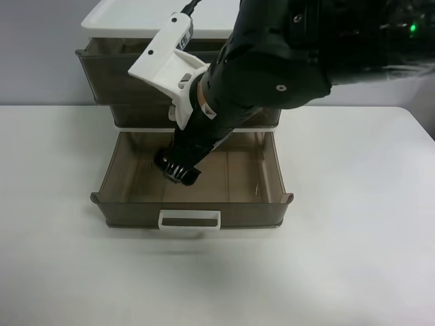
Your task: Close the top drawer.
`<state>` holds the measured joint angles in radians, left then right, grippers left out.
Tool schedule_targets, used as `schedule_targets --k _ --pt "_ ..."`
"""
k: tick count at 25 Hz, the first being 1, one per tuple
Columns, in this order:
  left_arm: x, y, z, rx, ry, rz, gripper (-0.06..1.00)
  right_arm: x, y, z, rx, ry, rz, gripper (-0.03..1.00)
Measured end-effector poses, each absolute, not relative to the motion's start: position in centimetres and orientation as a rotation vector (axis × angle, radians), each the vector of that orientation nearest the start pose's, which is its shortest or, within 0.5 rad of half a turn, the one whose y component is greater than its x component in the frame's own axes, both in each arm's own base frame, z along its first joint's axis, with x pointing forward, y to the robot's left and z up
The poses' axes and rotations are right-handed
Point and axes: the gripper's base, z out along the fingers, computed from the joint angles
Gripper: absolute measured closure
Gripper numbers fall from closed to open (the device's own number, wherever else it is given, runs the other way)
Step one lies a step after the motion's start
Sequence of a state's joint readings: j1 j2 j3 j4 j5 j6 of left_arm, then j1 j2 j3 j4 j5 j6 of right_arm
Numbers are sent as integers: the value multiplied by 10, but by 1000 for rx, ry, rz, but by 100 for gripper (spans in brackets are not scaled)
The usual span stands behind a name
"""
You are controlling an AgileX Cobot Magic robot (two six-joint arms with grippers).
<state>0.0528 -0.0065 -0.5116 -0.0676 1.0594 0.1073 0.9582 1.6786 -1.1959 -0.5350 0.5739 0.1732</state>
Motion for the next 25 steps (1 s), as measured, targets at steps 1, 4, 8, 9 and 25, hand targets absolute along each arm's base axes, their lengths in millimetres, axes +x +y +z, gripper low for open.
schedule_targets --k 1,4,8,9,25 --pt "-7 -6 281 59 2022 21 -5 233 281 255 -1301 2036 -32 -3" --pt "-7 -6 281 59 2022 21 -5 241 278 257 -1261 2026 -1 -3" --pt "-7 -6 281 59 2022 21 -5 250 278 251 -1218 2063 25 -3" --pt "-7 -6 281 59 2022 21 -5 253 279 250 -1209 2076 29 -3" --pt "-7 -6 281 59 2023 21 -5 272 284 268 -1156 2046 110 -3"
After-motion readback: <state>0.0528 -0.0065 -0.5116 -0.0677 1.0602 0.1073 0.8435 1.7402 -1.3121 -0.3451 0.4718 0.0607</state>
